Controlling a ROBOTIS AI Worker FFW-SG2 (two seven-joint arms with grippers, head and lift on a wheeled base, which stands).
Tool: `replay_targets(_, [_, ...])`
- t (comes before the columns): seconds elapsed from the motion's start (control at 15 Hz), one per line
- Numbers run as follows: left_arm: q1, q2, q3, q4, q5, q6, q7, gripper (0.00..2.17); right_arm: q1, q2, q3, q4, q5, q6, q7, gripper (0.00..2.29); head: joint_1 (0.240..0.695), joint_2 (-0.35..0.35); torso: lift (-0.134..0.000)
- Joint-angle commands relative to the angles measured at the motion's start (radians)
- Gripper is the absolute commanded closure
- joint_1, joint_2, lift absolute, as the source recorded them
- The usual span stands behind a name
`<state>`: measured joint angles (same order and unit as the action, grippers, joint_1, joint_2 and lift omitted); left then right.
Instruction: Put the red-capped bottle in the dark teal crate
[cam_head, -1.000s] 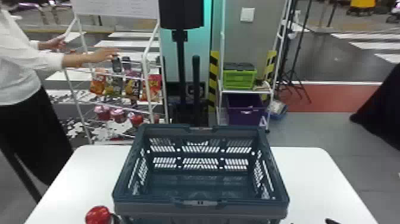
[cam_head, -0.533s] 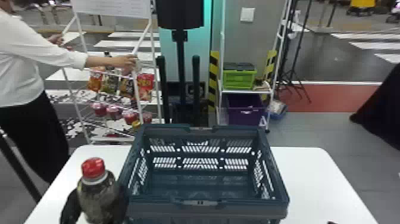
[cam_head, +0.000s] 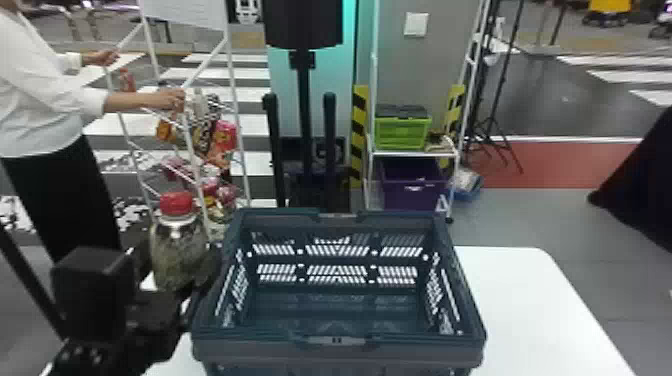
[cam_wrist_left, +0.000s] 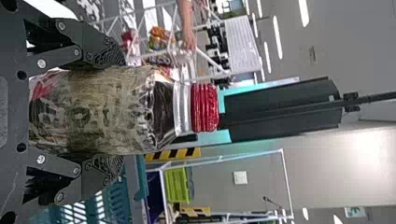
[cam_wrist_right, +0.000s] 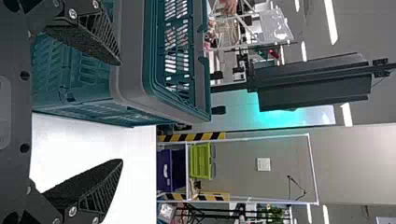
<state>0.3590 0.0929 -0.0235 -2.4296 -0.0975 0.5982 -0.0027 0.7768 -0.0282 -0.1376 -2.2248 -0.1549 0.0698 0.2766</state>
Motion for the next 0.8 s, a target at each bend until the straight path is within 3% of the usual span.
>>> replay_targets(0.0, [-0.126,0.011,0.02,0.08,0.03,0.009,-0.056,2.15,0.01,0.013,-0.014,-0.006,0.002,0.0,0.004,0.15,0.499,0.0,0.0])
replay_targets(0.27, [-0.311,0.047,0.033,0.31,0.059,-0.004,-0.257,2.15,0.025,0.029,-0.039,-0.009,0.002,-0.006,0.027,0.15,0.499,0.0,0.0])
replay_targets(0.47, [-0.434,0.082,-0.038,0.469,0.058,-0.001,-0.362,2.15,0.029,0.029,-0.063,-0.01,0.0,-0.018,0.035,0.15,0.499,0.0,0.0])
replay_targets(0.73, [-0.598,0.1,-0.17,0.638,0.047,0.033,-0.484,2.15,0.03,0.029,-0.089,-0.01,-0.002,-0.024,0.045,0.15,0.499,0.0,0.0])
